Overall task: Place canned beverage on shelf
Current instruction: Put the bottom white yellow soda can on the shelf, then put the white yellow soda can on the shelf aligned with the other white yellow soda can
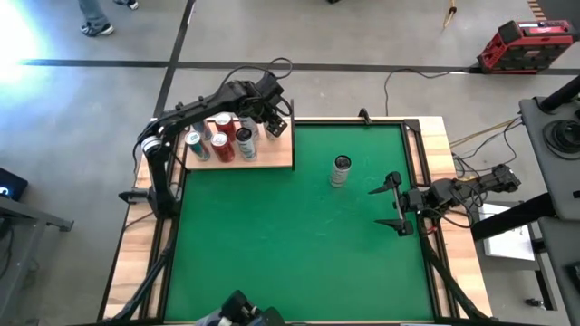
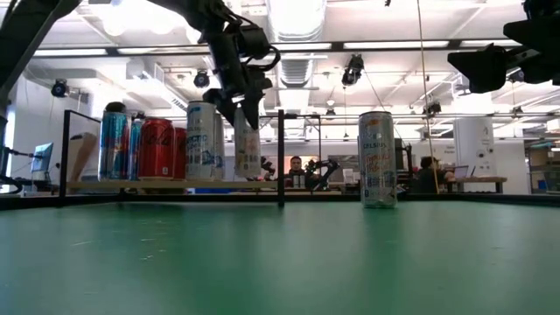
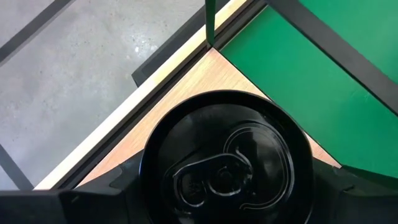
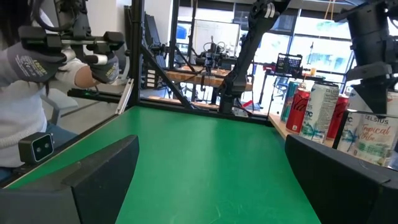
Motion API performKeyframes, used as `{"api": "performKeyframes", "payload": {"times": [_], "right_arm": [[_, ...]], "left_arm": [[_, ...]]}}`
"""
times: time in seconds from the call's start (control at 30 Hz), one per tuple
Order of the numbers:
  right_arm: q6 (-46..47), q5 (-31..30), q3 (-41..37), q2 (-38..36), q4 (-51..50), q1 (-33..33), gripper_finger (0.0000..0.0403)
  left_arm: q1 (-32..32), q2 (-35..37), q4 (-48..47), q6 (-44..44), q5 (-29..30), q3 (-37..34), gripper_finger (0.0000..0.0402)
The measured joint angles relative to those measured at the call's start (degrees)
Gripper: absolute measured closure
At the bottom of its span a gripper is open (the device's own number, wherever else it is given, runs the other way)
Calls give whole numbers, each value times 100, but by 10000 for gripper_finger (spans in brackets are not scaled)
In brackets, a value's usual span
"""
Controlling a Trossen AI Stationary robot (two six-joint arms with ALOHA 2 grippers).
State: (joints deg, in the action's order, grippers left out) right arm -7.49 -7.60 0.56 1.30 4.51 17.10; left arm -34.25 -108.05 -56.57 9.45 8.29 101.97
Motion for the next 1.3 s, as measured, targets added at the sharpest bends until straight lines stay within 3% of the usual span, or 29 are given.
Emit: {"api": "performKeyframes", "payload": {"times": [0.53, 0.83, 1.3], "right_arm": [[0, 0, 0, 0, 0, 0, 7], [-1, 0, 0, 0, 0, -1, 7], [-1, 0, 1, 0, 0, 0, 7]], "left_arm": [[1, 0, 19, 2, -15, -119, 144], [1, 7, 70, 2, -28, -112, 116], [36, 9, -186, -168, -11, 433, 113]]}}
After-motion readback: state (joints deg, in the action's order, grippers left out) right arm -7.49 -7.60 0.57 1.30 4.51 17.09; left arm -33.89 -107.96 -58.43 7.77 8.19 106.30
